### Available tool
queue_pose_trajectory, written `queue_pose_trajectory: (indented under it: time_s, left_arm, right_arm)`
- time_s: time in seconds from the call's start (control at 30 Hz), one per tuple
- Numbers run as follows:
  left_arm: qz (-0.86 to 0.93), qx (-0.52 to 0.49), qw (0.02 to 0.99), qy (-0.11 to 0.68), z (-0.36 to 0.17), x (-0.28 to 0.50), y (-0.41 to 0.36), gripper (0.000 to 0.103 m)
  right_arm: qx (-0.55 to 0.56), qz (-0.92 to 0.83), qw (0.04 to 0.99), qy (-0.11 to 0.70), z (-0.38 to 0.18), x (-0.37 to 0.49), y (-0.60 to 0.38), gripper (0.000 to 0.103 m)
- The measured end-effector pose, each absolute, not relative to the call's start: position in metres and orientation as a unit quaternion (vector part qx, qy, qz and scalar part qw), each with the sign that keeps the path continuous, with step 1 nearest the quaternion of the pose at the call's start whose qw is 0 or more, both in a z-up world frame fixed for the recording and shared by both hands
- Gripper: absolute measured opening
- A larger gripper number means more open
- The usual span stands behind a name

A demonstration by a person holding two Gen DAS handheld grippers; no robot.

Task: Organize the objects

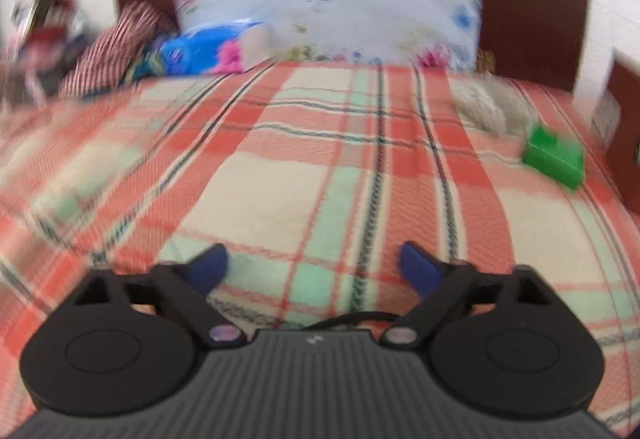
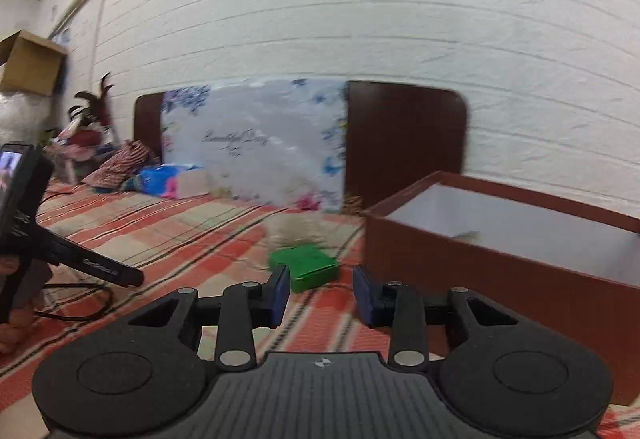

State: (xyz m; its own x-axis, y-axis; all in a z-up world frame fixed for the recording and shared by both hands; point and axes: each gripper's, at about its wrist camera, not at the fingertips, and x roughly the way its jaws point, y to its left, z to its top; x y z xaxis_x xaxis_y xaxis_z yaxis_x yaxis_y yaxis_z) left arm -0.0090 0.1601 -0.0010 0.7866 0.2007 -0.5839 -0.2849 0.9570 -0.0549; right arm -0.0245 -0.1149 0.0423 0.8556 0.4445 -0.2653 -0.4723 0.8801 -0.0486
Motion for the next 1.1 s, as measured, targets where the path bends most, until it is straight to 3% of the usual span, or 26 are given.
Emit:
queue_pose_trajectory:
  time_s: [0.07,0.13,0.17,0.2,0.43,0.47,0.53,0.77,1.1]
  left_arm:
    - [0.124,-0.087,0.945,0.290,-0.001,-0.011,0.167,0.100]
    - [0.118,-0.071,0.947,0.289,-0.004,-0.010,0.164,0.103]
    - [0.107,-0.071,0.949,0.288,-0.004,-0.006,0.161,0.103]
    - [0.097,-0.074,0.950,0.286,-0.004,-0.003,0.159,0.103]
    - [0.085,-0.102,0.952,0.276,-0.003,-0.002,0.157,0.103]
    - [0.084,-0.104,0.952,0.275,-0.003,-0.002,0.158,0.103]
    - [0.083,-0.108,0.952,0.273,-0.003,-0.002,0.159,0.103]
    - [0.082,-0.115,0.953,0.268,-0.004,-0.001,0.161,0.103]
    - [0.085,-0.098,0.952,0.277,-0.003,0.002,0.158,0.103]
  right_arm:
    - [-0.070,0.255,0.955,0.137,0.046,-0.006,-0.087,0.036]
    - [-0.073,0.255,0.953,0.148,0.051,0.022,-0.063,0.054]
    - [-0.068,0.250,0.953,0.155,0.055,0.041,-0.052,0.072]
    - [-0.065,0.242,0.955,0.158,0.056,0.060,-0.044,0.080]
    - [-0.125,0.173,0.948,0.238,0.034,0.192,0.015,0.087]
    - [-0.135,0.167,0.942,0.259,0.029,0.206,0.021,0.085]
    - [-0.129,0.183,0.928,0.297,0.020,0.219,0.023,0.071]
    - [-0.170,0.272,0.908,0.268,0.010,0.154,0.032,0.068]
    - [-0.151,0.305,0.900,0.271,0.008,0.047,-0.034,0.068]
